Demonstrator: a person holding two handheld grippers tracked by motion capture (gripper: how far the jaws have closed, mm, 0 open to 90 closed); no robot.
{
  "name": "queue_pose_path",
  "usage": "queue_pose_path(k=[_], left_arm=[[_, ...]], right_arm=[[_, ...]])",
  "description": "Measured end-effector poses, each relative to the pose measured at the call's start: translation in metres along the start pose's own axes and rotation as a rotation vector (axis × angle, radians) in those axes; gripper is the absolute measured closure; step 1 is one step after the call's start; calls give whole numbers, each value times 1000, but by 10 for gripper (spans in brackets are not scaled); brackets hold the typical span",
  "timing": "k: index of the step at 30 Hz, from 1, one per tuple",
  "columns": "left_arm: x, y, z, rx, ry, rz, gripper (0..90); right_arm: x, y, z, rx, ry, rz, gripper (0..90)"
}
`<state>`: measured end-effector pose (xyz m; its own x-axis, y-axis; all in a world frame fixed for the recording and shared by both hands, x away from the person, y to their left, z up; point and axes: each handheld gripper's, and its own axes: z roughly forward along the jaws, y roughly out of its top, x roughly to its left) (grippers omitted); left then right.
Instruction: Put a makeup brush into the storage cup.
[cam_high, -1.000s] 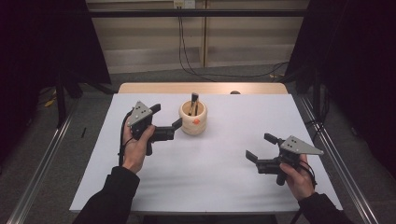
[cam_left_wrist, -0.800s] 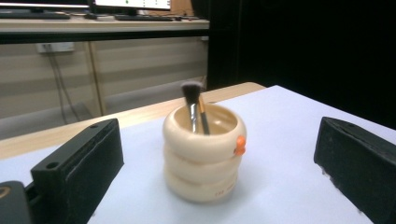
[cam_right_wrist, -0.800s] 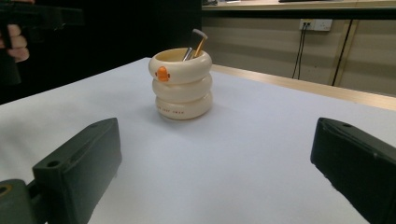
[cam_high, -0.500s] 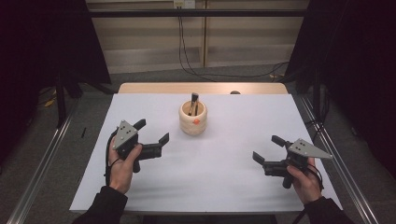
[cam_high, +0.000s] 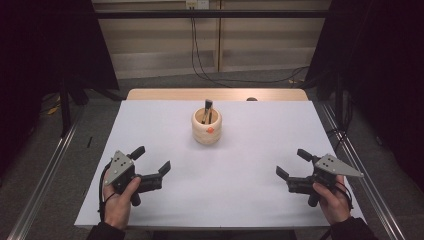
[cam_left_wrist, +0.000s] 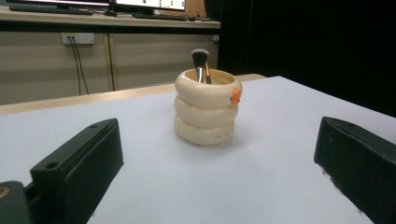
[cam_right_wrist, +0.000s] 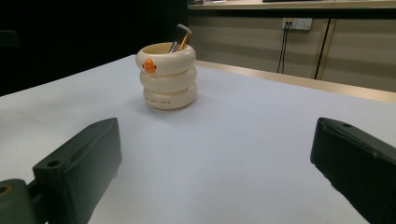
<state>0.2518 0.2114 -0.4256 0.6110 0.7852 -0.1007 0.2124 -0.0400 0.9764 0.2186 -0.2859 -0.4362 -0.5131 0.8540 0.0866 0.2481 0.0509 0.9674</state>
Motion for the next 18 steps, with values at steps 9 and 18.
queue_pose_path(k=[9, 18], left_arm=[[-7, -13, -13, 11, 20, -34, 12], [-4, -19, -25, 4, 26, -40, 11]], right_arm=[[-1, -6, -9, 6, -15, 5, 20], [-2, -8, -14, -9, -37, -13, 19]])
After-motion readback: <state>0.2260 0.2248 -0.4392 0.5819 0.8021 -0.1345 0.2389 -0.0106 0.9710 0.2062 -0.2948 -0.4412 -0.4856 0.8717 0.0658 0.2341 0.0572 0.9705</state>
